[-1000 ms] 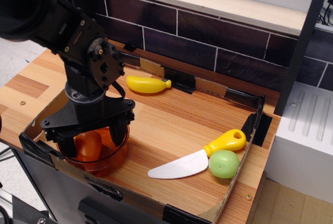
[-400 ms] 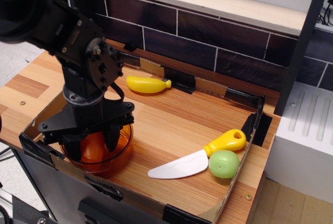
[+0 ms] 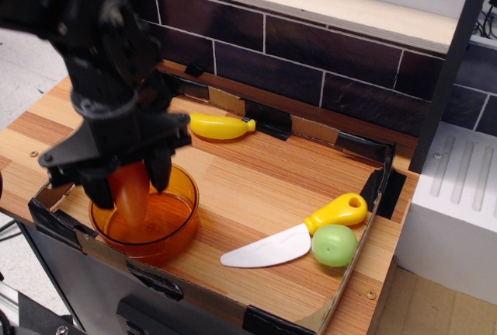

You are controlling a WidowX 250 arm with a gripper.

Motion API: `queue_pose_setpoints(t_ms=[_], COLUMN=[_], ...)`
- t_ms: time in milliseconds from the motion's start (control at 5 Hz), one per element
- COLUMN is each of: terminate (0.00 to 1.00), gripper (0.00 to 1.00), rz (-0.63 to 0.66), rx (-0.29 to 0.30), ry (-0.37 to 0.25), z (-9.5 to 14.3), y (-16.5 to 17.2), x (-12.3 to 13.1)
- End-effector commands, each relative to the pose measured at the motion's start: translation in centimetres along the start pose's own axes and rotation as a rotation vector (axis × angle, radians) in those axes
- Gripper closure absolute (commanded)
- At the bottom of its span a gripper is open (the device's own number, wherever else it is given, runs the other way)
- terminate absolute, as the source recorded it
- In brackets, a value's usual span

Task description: Take carrot out of pot

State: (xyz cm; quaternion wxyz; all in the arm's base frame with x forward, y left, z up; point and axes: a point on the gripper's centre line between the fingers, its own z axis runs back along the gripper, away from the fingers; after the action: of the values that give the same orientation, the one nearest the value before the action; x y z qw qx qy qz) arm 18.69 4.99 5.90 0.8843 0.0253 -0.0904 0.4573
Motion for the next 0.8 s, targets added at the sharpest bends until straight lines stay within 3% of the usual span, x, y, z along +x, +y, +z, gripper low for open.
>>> queue_pose_setpoints(t_ms=[0,200,600], terminate=[0.00,0.00,0.00], gripper=[1.00,1.00,1.00], rz=[0.051,0.069,0.099], rx=[-0.081,-0.060,-0.039], ry=[-0.017,0.044,0.043], z=[3.6,2.9,0.6], y=[-2.6,-6.2,-10.7], x=[0.5,-0.2,-0.4])
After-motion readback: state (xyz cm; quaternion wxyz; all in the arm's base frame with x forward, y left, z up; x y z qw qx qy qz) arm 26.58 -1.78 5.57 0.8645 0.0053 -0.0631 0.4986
